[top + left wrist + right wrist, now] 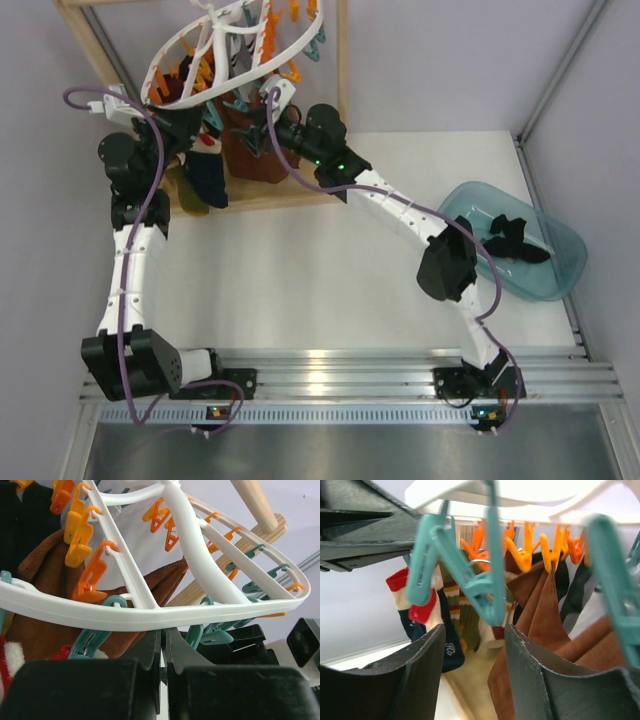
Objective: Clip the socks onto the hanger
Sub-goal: Open the clamp at the hanger.
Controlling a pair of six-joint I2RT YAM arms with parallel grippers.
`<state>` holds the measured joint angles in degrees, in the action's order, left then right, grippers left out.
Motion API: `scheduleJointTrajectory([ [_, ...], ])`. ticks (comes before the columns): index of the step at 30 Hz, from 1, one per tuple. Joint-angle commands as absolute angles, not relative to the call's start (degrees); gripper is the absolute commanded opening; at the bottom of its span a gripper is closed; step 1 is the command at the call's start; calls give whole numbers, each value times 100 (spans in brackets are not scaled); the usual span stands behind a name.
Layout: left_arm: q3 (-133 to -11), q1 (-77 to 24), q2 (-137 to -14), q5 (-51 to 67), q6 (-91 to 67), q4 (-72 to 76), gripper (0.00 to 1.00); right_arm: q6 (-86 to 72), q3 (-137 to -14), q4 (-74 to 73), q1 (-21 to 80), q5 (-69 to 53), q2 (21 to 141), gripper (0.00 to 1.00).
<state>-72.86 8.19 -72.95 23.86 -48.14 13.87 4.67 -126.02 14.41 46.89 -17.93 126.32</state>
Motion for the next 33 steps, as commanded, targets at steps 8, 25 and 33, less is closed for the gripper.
scheduleJointTrajectory([
  [8, -7242, 835, -7365, 3357, -4729, 2065, 0, -633, -13429, 1485, 4790, -2548, 12691, 50],
  [25, -7207, 835, -7418, 3779, -4702, 2355, 0, -527, -13781, 1652, 4913, -2110, 13052, 41],
  [33, -7207, 844, -7435, 3814, -4615, 2250, 0, -536, -13781, 1793, 4966, -2013, 12982, 37],
])
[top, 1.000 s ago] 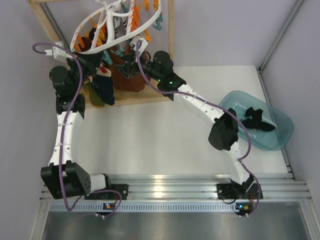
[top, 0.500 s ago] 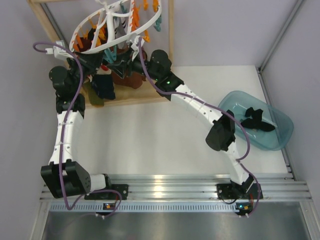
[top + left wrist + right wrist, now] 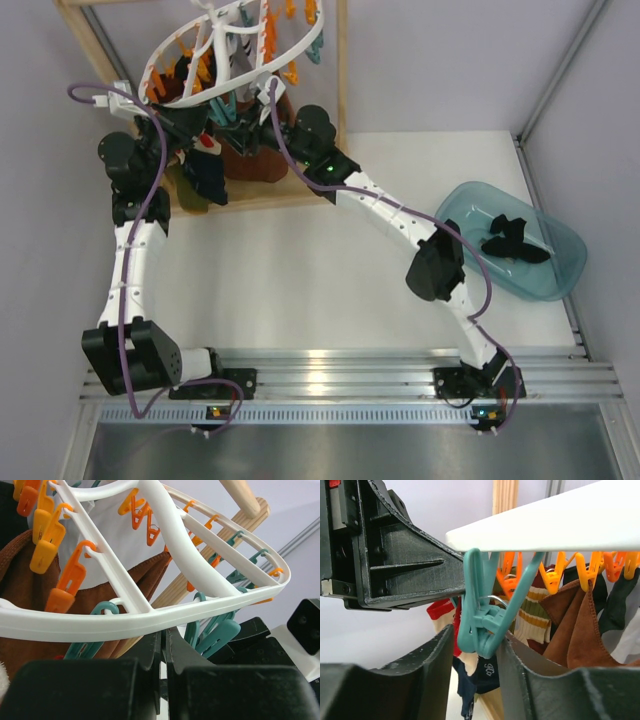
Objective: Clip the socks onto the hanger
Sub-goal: Open the clamp at the hanger.
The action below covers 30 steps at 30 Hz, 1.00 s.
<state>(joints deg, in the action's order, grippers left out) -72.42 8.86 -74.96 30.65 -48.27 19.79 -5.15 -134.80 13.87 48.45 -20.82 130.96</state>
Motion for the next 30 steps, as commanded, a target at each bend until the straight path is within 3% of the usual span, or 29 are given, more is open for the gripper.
scheduleJointTrajectory([
  [1, -7216, 835, -7418, 3797, -4606, 2233, 0, -527, -13781, 1793, 4975, -2013, 12973, 39],
  [5, -7233, 844, -7409, 3823, -4535, 2162, 0, -431, -13790, 1828, 5001, -1986, 12973, 40],
  [14, -7417, 835, -7400, 3736, -4499, 1768, 0, -238, -13808, 1916, 5053, -1618, 13008, 0],
  [18, -7611, 844, -7339, 3463, -4693, 1231, 26, -71, -13781, 1898, 5089, -1433, 12990, 0],
  [19, -7611, 852, -7295, 3445, -4728, 1196, 38, -44, -13773, 1907, 5106, -1380, 12990, 0],
  [22, -7585, 853, -7163, 3349, -4807, 1169, 49, 149, -13720, 1968, 5142, -1213, 12982, 0],
  [30, -7778, 844, -7198, 3296, -5071, 1011, 50, 316, -13614, 2074, 5177, -1204, 12946, 0],
])
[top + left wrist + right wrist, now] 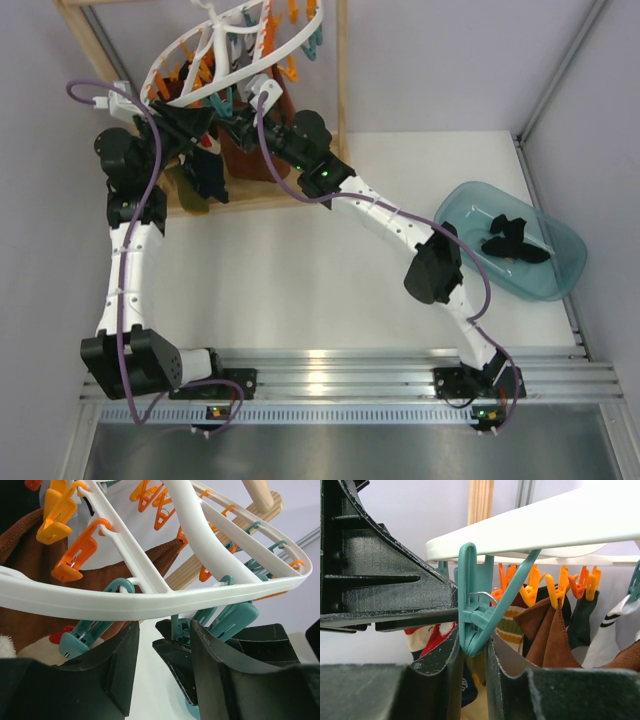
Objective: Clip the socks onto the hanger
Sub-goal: Open the clamp at the hanger.
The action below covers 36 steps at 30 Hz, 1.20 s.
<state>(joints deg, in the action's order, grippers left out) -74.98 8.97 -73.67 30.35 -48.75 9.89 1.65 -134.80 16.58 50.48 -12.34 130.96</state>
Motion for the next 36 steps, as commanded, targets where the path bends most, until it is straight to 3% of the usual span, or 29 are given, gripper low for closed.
scheduleJointTrajectory([
  [1, -7796, 844, -7216, 3296, -5080, 1011, 50, 334, -13588, 2074, 5185, -1222, 12929, 0],
  [36, -7681, 1160, -6978, 3358, -5054, 773, 58, 44, -13219, 2232, 5063, -1696, 12709, 0],
])
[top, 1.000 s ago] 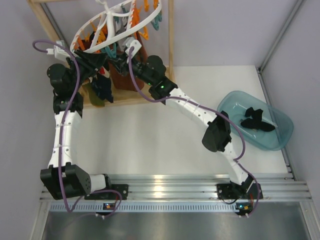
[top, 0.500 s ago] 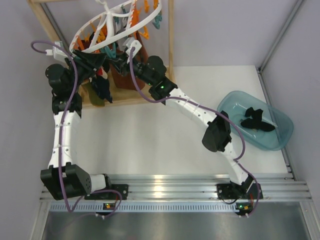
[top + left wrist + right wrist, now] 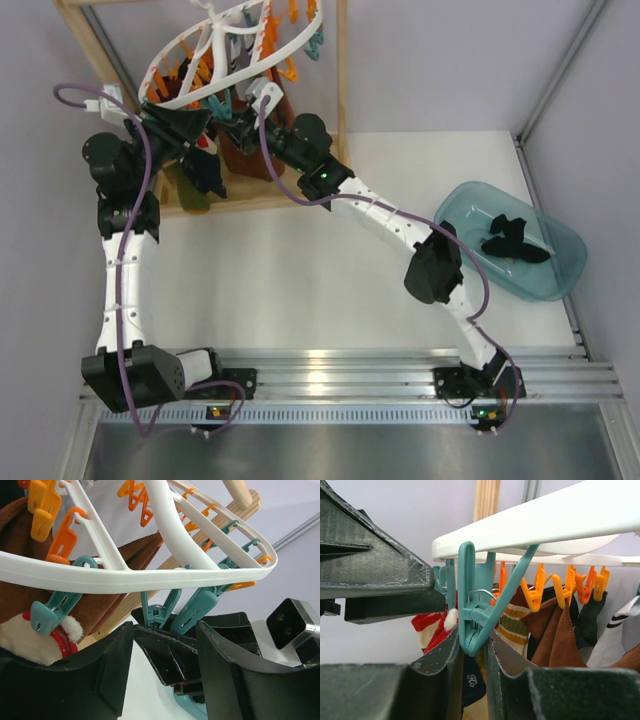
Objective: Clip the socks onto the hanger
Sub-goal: Open the clamp at the hanger.
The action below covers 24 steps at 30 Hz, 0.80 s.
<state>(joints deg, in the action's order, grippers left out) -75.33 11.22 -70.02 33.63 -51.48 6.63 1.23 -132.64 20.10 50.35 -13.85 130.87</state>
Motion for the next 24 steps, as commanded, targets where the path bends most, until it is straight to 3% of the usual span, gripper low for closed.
scheduleJointTrajectory([
  [1, -7708, 1160, -7057, 3392, -5097, 878, 57, 44, -13227, 2232, 5063, -1714, 12709, 0],
  [24, -7805, 1151, -7435, 3569, -5581, 1749, 56, 105, -13175, 2153, 5124, -1951, 12718, 0],
])
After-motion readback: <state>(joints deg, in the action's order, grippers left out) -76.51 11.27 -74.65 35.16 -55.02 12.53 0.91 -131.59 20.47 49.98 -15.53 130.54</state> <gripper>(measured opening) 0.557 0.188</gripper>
